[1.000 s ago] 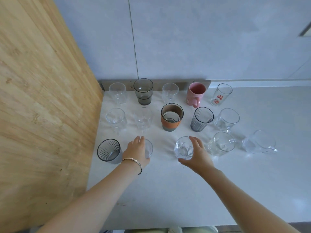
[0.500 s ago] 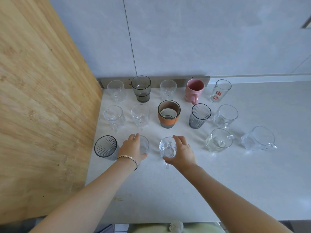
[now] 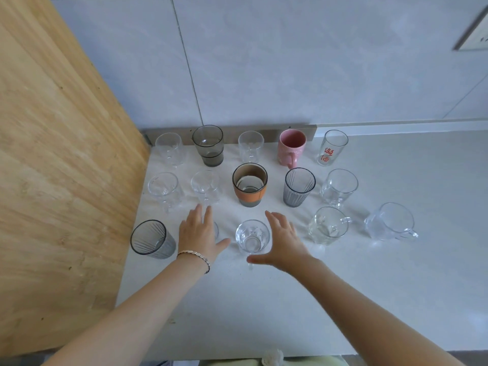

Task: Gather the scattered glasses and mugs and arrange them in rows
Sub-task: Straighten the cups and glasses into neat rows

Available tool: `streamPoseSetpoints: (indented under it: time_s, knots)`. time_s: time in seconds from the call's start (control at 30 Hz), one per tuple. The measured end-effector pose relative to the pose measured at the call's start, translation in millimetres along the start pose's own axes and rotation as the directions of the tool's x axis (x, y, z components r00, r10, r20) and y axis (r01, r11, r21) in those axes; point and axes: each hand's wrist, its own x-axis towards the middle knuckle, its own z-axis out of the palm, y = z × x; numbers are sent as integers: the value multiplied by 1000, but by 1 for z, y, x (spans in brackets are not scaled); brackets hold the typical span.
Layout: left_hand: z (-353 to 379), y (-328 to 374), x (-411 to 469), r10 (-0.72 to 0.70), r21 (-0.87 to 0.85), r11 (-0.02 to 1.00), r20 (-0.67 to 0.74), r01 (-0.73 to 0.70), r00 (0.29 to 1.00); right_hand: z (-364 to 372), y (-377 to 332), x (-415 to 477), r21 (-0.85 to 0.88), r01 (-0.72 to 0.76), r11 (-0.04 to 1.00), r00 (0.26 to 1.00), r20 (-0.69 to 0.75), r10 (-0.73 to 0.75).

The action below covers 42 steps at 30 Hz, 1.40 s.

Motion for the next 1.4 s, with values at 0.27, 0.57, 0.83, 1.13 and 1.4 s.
streamPoseSetpoints:
  time_s: [0.27,0.57,0.83,1.13,1.4]
  knots:
    - [11,77,9,146,27,987,243,-157,959,-89,103,-3,-105,-232,967,973,-23,231]
    - [20,81,12,85,-2,996,301,-88,950,-55,95,1,-82,-325,942,946,-43,322]
    - [21,80,12,88,-29,996,286,-84,954,-40,86,-5,110,-270,957,961,-30,275]
    - [22,79,11,101,-63,994,271,-87,957,-24,75,-11,68,-208,976,978,23,207]
    - [23,87,9,63,73,994,268,-86,961,-30,81,-9,138,-264,955,961,-44,272]
